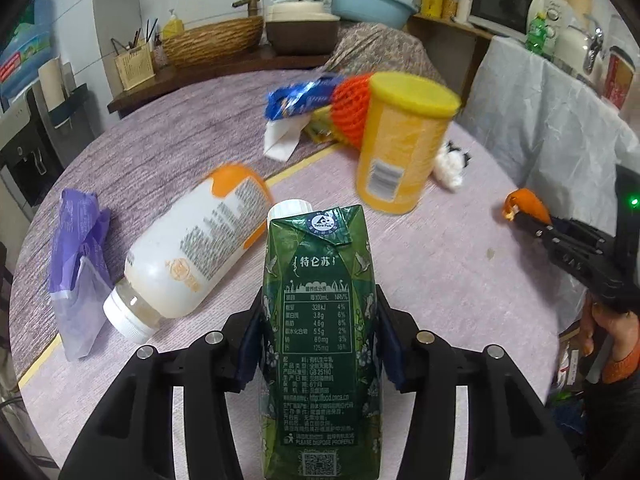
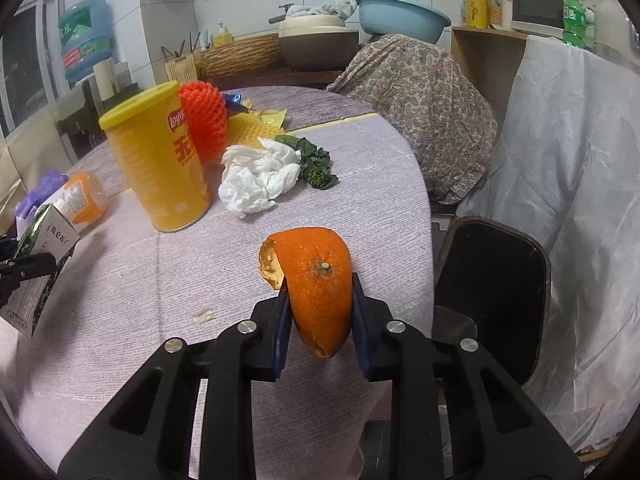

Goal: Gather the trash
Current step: 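Carry the carton and orange to the black bin and release both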

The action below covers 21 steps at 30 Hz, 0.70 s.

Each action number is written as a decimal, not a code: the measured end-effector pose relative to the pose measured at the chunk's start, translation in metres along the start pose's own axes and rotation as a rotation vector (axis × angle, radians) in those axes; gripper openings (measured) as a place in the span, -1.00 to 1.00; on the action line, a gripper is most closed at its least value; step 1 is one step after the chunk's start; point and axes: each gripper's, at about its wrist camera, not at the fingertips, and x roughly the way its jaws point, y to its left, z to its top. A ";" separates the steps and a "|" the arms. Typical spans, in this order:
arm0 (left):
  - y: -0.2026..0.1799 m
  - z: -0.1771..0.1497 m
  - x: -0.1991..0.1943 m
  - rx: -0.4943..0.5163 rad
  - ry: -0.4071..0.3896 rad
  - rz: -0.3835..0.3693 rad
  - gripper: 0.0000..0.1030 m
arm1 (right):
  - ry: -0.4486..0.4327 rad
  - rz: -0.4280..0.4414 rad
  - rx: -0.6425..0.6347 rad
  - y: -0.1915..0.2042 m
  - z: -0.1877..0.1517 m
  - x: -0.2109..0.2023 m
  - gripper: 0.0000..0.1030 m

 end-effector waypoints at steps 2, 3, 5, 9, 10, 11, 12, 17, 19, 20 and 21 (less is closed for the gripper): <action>-0.013 0.005 -0.008 0.026 -0.029 -0.023 -0.05 | -0.013 0.004 0.016 -0.007 0.000 -0.006 -0.53; -0.020 0.006 -0.010 0.039 -0.042 -0.032 -0.05 | -0.016 0.007 0.023 -0.011 0.001 -0.008 -0.53; -0.034 0.012 -0.013 0.059 -0.064 -0.073 -0.05 | -0.028 0.009 0.044 -0.019 0.002 -0.013 -0.54; -0.070 0.029 -0.006 0.104 -0.084 -0.143 -0.05 | -0.041 -0.074 0.081 -0.049 0.003 -0.016 -0.54; -0.082 0.035 -0.001 0.115 -0.083 -0.166 -0.05 | -0.032 -0.094 0.098 -0.059 0.004 -0.013 -0.54; -0.093 0.042 0.004 0.122 -0.076 -0.193 -0.05 | -0.022 -0.115 0.106 -0.068 0.003 -0.010 -0.54; -0.104 0.045 0.008 0.128 -0.069 -0.221 -0.05 | -0.006 -0.149 0.112 -0.080 0.002 -0.003 -0.54; -0.162 0.064 0.024 0.184 -0.073 -0.287 -0.05 | 0.105 -0.234 0.213 -0.146 -0.021 0.051 -0.53; -0.180 0.069 0.031 0.193 -0.065 -0.308 -0.05 | 0.143 -0.244 0.254 -0.167 -0.032 0.071 -0.53; -0.189 0.071 0.035 0.197 -0.061 -0.315 -0.05 | 0.162 -0.233 0.278 -0.177 -0.037 0.080 -0.53; -0.200 0.075 0.043 0.198 -0.054 -0.322 -0.05 | 0.178 -0.226 0.293 -0.184 -0.041 0.089 -0.53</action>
